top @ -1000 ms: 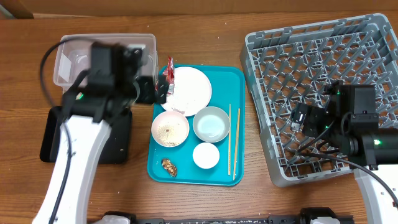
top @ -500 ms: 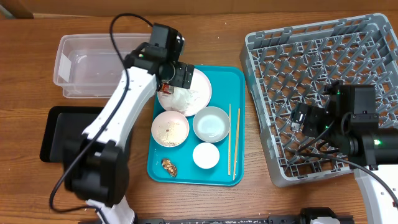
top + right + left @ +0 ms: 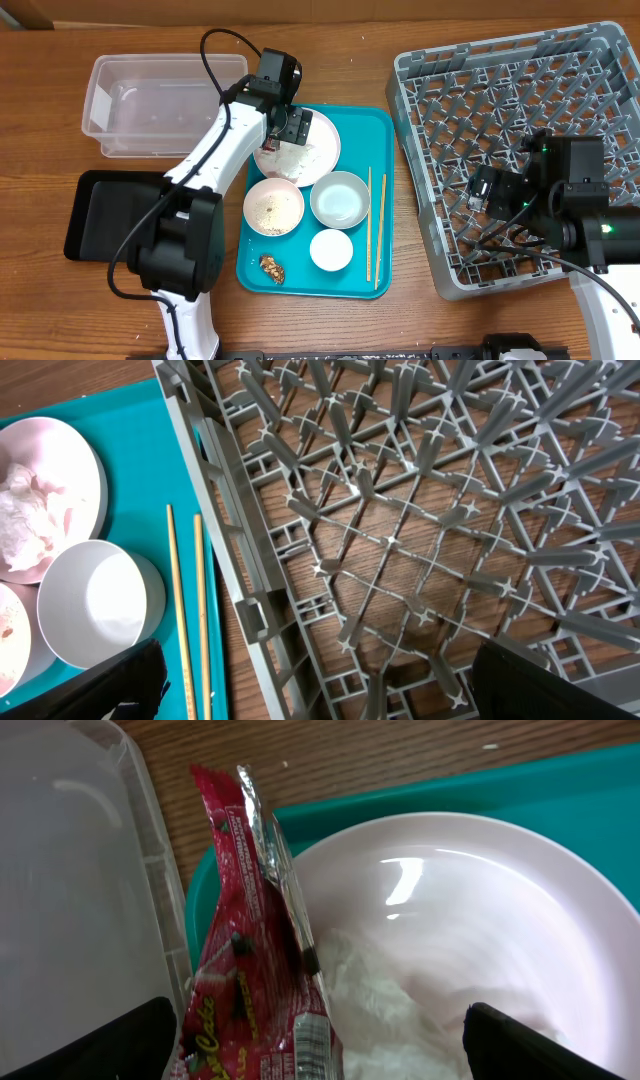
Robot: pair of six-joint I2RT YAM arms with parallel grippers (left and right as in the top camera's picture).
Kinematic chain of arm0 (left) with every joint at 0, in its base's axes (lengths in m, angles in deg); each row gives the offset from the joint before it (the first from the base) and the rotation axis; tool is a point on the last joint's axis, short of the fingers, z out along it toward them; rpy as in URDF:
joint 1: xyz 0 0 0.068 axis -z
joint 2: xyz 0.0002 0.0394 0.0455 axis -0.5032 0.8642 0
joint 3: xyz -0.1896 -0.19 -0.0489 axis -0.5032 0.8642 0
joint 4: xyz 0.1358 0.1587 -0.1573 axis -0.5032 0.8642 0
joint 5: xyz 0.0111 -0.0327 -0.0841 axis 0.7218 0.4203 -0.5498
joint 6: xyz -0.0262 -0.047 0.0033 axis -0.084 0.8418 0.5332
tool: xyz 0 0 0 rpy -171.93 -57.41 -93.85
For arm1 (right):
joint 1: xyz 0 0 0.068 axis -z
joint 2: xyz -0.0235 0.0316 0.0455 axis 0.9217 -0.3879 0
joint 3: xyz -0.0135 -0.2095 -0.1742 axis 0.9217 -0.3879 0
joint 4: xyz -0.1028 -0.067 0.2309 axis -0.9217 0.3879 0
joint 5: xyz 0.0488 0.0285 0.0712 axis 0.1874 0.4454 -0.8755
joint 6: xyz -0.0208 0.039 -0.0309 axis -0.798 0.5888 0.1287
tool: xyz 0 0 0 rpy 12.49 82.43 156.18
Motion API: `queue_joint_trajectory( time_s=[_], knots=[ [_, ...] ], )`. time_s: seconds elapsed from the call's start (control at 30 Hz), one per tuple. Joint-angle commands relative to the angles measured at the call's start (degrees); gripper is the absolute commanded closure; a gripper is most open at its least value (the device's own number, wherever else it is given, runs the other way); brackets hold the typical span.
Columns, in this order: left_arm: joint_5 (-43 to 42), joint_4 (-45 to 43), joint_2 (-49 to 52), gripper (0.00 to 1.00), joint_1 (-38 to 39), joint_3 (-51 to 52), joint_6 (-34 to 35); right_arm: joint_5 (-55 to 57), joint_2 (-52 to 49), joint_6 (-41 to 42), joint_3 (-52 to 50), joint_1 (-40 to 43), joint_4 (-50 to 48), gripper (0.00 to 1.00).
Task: Sort waste into correct bins and load items into the dishwasher
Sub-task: 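Grasp the red wrapper and tissue with the left gripper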
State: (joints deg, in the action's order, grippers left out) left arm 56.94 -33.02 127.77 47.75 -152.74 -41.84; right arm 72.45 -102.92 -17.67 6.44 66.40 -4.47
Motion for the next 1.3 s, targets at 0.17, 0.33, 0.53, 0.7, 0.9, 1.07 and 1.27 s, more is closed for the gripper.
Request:
queue_joint_trajectory(
  time_s=[0.17,0.33,0.53,0.7,0.9,1.07,1.27],
  knots=[
    [2.78,-0.87,2.51,0.13,0.26,-1.4,-1.2,0.52,0.48,0.07,1.57,0.2,-0.26,0.0],
    [2.51,0.2,3.54,0.3,0.52,-1.38,-1.2,0.55,0.48,0.07,1.57,0.2,-0.24,0.0],
    [2.56,0.22,3.52,0.63,0.81,-1.42,-1.22,0.55,0.48,0.07,1.57,0.2,-0.22,0.0],
    [2.62,2.23,3.13,0.96,0.87,-2.23,-1.2,0.55,0.48,0.07,1.57,0.2,-0.02,0.0],
    [2.6,9.01,1.49,0.96,0.83,-8.74,-0.55,0.55,0.48,0.07,1.57,0.2,-0.02,0.0],
    [3.04,13.51,-1.4,0.96,0.5,-16.09,0.31,0.55,0.48,0.07,1.57,0.2,0.17,0.0],
    [6.93,13.88,-5.73,0.96,-2.62,-19.08,1.4,0.55,0.48,0.07,1.57,0.2,0.55,0.0]
  ],
)
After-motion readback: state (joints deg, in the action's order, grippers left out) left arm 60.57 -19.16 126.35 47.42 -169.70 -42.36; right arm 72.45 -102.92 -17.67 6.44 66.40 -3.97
